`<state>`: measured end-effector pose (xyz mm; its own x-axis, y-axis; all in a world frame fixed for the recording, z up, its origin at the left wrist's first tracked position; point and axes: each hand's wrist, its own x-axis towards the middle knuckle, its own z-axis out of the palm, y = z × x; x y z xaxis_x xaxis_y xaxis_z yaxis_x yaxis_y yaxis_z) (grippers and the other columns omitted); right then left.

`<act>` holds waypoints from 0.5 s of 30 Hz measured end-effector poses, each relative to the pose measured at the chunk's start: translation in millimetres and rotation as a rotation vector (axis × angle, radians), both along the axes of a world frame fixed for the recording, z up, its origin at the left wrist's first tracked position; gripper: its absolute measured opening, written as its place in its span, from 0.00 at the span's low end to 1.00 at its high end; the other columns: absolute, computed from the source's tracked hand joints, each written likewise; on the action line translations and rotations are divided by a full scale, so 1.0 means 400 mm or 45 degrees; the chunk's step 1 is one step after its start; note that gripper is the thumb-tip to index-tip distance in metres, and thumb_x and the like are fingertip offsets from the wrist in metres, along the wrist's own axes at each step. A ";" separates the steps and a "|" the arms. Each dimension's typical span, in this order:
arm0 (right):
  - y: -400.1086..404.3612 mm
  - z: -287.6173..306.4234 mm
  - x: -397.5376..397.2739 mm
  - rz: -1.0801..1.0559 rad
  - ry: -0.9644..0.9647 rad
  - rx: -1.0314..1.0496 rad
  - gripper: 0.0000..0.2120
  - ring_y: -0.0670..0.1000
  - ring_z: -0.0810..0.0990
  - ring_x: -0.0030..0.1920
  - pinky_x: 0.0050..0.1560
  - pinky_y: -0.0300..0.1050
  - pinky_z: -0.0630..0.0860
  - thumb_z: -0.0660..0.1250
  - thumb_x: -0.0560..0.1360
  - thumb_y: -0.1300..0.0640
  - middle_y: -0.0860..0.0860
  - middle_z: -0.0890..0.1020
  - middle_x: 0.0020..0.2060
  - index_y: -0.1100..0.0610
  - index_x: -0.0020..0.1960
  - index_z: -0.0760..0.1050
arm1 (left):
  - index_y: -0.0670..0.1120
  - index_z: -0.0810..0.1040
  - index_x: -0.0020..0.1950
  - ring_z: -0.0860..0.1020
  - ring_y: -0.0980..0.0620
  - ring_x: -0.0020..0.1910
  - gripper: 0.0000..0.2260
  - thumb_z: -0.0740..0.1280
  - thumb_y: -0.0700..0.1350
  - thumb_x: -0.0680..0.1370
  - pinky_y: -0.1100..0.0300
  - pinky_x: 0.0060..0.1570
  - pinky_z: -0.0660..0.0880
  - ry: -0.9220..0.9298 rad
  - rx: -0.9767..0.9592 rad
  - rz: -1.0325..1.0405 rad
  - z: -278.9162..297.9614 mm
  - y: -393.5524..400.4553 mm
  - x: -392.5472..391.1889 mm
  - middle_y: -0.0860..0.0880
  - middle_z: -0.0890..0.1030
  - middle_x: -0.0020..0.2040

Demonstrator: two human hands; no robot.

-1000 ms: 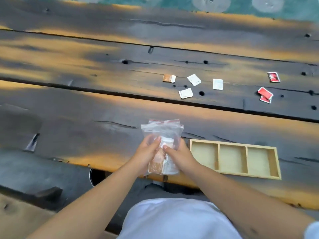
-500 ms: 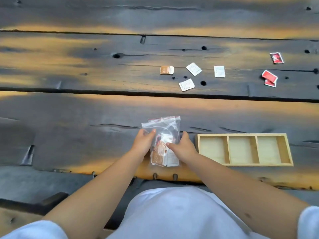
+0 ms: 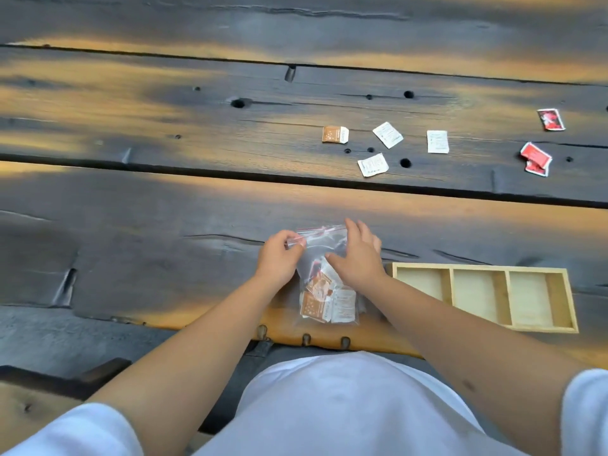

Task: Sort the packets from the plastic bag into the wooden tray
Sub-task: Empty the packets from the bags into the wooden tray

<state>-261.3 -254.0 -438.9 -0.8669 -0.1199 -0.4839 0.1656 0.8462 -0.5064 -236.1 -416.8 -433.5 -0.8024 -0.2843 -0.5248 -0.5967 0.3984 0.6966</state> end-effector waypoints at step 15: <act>0.088 0.282 0.093 0.868 0.122 0.026 0.09 0.54 0.79 0.41 0.43 0.49 0.77 0.63 0.77 0.54 0.50 0.85 0.40 0.52 0.46 0.82 | 0.56 0.80 0.39 0.76 0.53 0.37 0.03 0.69 0.49 0.71 0.56 0.41 0.73 0.269 0.247 -0.425 0.184 -0.035 0.168 0.47 0.83 0.38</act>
